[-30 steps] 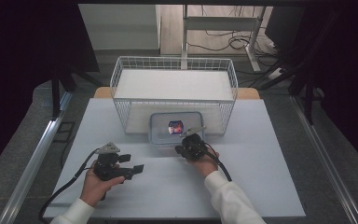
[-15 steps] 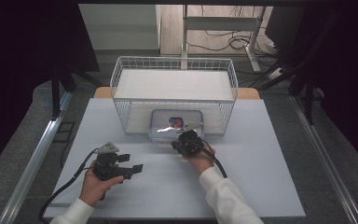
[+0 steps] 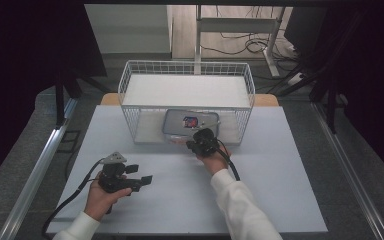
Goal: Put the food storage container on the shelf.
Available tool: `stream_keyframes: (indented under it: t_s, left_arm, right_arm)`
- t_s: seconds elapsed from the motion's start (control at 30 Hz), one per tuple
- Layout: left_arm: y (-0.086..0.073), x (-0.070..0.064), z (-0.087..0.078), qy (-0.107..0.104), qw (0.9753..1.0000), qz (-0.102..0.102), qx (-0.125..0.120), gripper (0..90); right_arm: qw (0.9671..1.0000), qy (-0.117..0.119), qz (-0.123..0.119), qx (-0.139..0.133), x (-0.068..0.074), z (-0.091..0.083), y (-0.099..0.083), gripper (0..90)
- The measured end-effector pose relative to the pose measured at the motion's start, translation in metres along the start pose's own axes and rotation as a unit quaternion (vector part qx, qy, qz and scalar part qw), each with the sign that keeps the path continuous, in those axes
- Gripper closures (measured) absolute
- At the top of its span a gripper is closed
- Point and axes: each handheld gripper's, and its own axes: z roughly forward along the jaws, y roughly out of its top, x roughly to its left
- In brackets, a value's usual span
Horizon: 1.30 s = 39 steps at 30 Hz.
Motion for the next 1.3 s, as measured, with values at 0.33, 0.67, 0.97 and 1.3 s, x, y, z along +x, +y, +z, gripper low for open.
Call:
stream_keyframes:
  t_s: [0.33, 0.67, 0.97, 1.3]
  left_arm:
    - [0.000, 0.001, 0.000, 0.001, 1.0000, 0.001, 0.001, 23.1]
    - [0.000, 0.002, 0.000, 0.000, 1.0000, 0.001, 0.001, 23.1]
    - [0.001, 0.003, -0.001, 0.000, 1.0000, 0.001, 0.000, 23.0]
    - [0.001, 0.003, 0.000, 0.006, 1.0000, 0.001, 0.001, 23.1]
  right_arm:
    - [0.9994, -0.029, 0.019, -0.001, -0.014, 0.002, 0.008, 88.8]
    - [0.9990, -0.036, 0.026, 0.000, -0.017, 0.005, 0.012, 88.8]
    - [0.9991, -0.029, 0.030, -0.001, -0.016, 0.003, 0.011, 88.7]
    - [0.9999, -0.006, -0.013, 0.006, -0.008, -0.033, -0.006, 88.8]
